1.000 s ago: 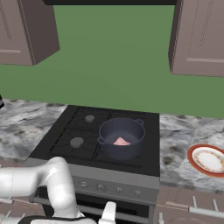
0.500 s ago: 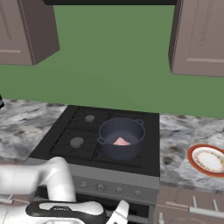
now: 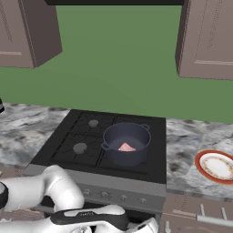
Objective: Retrieve the frozen meat and place it in the pot on a burner. Then turn the burner on.
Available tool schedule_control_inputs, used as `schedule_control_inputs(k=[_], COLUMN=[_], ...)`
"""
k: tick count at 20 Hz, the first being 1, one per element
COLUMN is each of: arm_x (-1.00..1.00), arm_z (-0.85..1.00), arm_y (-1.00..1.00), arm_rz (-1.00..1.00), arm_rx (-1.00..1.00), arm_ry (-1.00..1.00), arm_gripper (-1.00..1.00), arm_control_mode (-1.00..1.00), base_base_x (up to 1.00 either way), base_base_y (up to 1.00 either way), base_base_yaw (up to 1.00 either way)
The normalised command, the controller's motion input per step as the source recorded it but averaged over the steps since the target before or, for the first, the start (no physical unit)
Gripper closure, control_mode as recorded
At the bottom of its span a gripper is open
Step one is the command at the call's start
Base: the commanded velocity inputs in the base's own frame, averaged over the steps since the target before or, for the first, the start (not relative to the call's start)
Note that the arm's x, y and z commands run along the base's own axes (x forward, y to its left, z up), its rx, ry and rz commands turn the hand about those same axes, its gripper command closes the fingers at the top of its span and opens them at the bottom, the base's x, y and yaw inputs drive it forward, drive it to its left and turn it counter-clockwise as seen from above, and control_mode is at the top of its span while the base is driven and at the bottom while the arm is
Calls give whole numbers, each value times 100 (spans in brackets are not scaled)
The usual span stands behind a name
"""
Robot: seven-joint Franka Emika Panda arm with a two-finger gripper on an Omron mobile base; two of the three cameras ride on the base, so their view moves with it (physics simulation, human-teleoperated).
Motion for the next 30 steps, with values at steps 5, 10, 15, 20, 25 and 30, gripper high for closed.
schedule_control_inputs(k=[5,10,15,20,25,30], arm_x=[0,0,10,0,26,19], arm_z=[0,-15,-19,-3,-2,-2], arm_y=[-7,-2,4,2,2,3], arm_rz=[-5,-3,-5,-1,-14,-20], arm_rx=[38,35,14,2,0,0], arm_ry=[-5,-10,-5,0,-2,-3], arm_gripper=[-100,-100,-100,-100,-100,-100], arm_control_mode=[-100,-100,-100,-100,-100,-100], base_base_x=[0,0,0,0,0,0], base_base_y=[0,0,0,0,0,0], base_base_yaw=[0,0,0,0,0,0])
